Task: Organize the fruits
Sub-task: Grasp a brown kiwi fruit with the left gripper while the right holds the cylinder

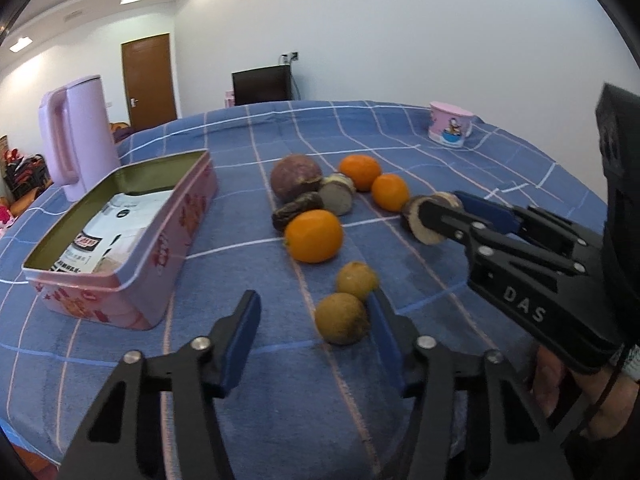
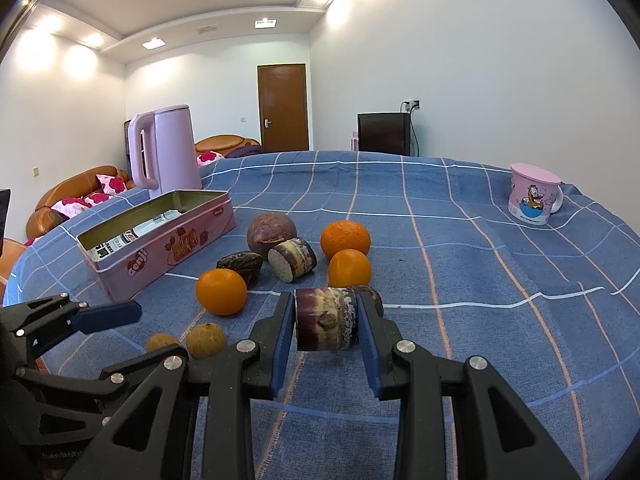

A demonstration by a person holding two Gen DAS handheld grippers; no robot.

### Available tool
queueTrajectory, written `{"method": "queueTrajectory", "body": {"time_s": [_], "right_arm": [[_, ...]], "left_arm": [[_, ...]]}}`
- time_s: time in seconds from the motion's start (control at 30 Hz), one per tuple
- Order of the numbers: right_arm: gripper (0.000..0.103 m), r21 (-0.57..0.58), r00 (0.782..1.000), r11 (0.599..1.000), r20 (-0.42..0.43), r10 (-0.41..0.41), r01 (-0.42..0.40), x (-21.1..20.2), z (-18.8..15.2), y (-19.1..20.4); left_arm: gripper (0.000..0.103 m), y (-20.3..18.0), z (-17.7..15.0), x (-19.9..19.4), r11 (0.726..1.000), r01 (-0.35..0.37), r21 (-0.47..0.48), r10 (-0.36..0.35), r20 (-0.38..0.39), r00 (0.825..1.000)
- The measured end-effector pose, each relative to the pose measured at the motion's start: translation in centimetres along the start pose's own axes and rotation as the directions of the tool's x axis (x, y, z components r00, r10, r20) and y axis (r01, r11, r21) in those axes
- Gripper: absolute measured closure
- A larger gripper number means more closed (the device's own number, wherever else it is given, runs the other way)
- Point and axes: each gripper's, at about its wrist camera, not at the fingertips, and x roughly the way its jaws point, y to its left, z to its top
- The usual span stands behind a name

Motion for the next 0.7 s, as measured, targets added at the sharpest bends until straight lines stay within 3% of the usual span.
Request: {"method": "queueTrajectory", "body": {"time_s": [0.17,0.4,0.7], "right_arm": [[0.070,0.000,1.000,1.000,0.000,0.000,0.000,0.0,0.0,0.0],[0.070,0.002,1.000,1.000,0.001,0.000,0.000,0.0,0.0,0.0],[0.070,0.002,1.000,1.000,0.007,0.001,-0.001,-0.1,0.1,0.0]], "left_arm": [[0.075,-0.2,-0.2,0.4,0.999,0.031,0.010,-0.031,-0.032,0.999],[0.076,0.2,-0.2,0.3,1.000,0.028,-0.002,-0.028,-0.026,0.999],[0.076,0.6,0.4,-0.7,1.000,-0.029,0.000,0.029,0.029,0.999]]}}
